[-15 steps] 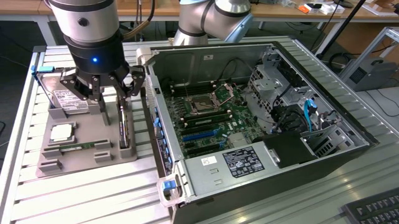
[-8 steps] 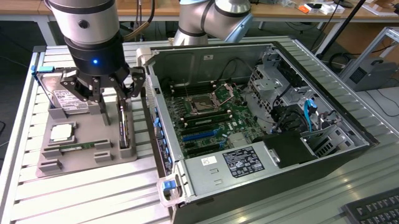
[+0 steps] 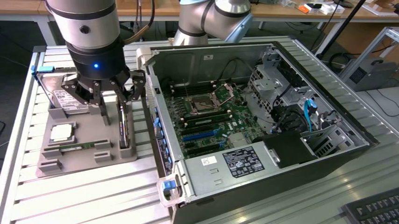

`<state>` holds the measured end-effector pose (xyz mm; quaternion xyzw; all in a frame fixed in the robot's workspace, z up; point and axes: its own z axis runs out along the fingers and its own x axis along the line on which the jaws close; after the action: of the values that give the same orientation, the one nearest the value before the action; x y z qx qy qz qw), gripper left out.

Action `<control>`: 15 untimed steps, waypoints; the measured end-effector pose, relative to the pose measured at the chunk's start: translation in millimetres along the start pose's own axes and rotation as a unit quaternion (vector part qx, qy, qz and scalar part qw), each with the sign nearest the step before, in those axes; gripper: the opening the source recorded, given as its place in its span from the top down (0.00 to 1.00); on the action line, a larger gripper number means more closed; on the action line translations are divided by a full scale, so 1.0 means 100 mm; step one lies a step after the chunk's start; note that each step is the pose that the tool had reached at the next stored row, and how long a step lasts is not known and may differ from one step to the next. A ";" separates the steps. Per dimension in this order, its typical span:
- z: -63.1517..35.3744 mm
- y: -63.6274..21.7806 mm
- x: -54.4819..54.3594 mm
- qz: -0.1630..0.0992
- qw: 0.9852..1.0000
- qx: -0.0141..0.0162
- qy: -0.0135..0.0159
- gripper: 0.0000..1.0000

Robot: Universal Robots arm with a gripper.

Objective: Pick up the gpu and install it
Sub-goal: 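Pick up the gpu and move the gpu toward the slot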

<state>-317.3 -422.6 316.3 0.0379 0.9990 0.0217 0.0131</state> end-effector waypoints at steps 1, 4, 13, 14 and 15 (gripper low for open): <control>0.011 -0.008 0.00 0.000 1.000 0.000 0.000 0.52; 0.046 -0.037 0.00 0.000 1.000 0.000 0.000 0.52; 0.077 -0.066 0.00 0.000 1.000 0.000 0.000 0.52; 0.081 -0.069 0.00 0.000 1.000 0.000 0.000 0.52; 0.083 -0.071 0.00 0.000 1.000 0.000 0.000 0.52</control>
<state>-317.2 -429.4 307.7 0.0379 0.9990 0.0217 0.0131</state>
